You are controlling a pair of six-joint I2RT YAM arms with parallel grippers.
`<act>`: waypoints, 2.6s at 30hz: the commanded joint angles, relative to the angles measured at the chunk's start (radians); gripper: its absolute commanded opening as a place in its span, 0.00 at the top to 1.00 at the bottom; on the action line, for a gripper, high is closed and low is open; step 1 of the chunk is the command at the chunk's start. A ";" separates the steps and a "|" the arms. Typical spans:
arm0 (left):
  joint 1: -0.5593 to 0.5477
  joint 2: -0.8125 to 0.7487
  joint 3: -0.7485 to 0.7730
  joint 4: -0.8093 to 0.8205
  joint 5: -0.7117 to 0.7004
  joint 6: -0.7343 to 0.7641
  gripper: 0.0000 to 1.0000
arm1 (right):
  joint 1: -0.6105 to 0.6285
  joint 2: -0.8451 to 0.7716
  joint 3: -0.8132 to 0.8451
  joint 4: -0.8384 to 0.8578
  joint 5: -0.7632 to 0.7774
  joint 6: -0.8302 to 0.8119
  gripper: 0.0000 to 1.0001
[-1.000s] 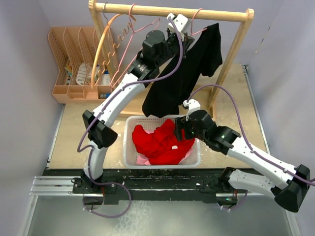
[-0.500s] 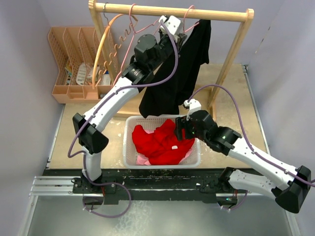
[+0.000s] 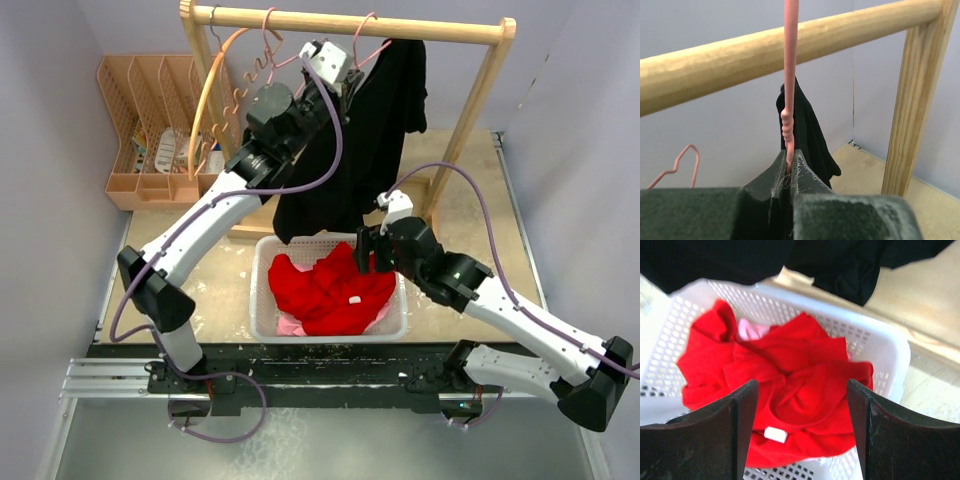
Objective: Remove the t-shirt from the hanger
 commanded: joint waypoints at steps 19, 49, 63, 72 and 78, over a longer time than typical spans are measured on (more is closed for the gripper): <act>-0.003 -0.516 -0.577 0.169 -0.029 -0.047 1.00 | -0.154 0.128 0.365 0.455 0.125 -0.042 0.16; -0.003 -0.505 -0.636 0.181 0.020 -0.143 1.00 | -0.244 0.290 0.407 0.751 -0.154 0.011 0.20; -0.003 -0.513 -0.628 0.165 0.028 -0.151 1.00 | -0.248 0.385 0.488 0.749 -0.125 0.025 0.30; -0.003 -0.527 -0.625 0.146 0.033 -0.155 1.00 | -0.248 0.395 0.484 0.734 -0.061 0.010 0.69; -0.005 -0.528 -0.620 0.132 0.007 -0.138 1.00 | -0.248 0.363 0.460 0.723 -0.036 -0.003 1.00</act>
